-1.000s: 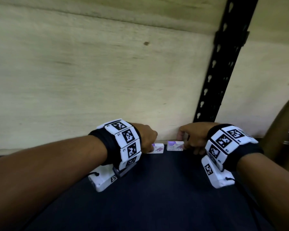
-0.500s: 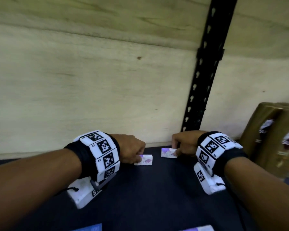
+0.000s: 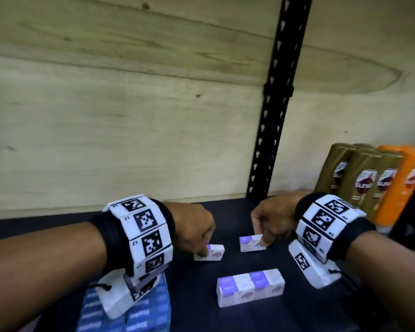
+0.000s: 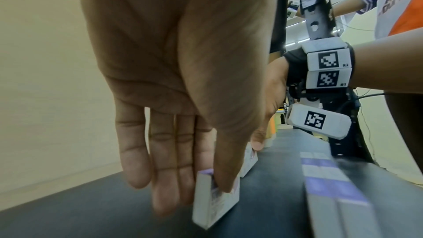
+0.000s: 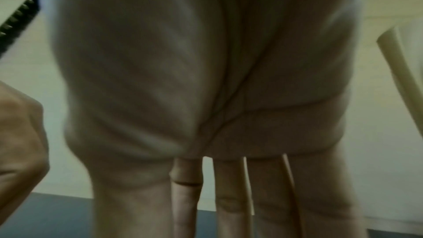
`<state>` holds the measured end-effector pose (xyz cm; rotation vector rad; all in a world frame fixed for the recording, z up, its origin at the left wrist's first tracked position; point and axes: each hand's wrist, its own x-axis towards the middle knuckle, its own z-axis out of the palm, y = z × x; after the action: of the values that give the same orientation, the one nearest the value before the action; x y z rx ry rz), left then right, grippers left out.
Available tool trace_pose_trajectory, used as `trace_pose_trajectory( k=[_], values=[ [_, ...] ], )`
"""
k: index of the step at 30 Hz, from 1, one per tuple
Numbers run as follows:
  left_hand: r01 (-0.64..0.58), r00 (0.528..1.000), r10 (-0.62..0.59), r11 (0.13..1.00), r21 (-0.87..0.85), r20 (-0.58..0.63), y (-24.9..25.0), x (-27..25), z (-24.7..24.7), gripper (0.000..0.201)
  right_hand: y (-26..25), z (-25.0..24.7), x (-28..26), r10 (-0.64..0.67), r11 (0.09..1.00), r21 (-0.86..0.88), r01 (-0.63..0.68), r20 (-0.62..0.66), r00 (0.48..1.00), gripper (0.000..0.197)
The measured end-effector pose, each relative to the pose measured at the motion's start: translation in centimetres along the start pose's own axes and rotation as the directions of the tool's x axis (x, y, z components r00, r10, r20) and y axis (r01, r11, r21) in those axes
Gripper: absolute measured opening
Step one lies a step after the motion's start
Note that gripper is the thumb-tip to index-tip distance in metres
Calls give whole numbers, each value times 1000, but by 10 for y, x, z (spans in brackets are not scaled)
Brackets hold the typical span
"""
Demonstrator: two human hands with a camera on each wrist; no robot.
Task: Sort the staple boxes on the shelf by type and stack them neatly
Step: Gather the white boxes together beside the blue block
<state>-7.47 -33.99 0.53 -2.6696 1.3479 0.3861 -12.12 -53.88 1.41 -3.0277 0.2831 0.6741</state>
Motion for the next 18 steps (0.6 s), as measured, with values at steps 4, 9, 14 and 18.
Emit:
trace_pose_trajectory(
  k=[4, 9, 14, 18],
  values=[
    [0, 999, 0, 1000, -14, 37, 12, -14, 5, 19, -2, 6, -23, 10, 1000, 1, -10, 59, 998, 22],
    [16, 996, -9, 997, -70, 92, 18, -23, 10, 24, -1, 15, -44, 31, 999, 26, -33, 88, 996, 25],
    [8, 996, 2, 995, -100, 93, 25, -29, 10, 22, 2, 21, -54, 5, 998, 67, -12, 98, 995, 26],
    [1, 991, 14, 994, -112, 135, 28, -32, 12, 24, 1, 26, -60, -19, 996, 88, 10, 104, 994, 21]
  ],
)
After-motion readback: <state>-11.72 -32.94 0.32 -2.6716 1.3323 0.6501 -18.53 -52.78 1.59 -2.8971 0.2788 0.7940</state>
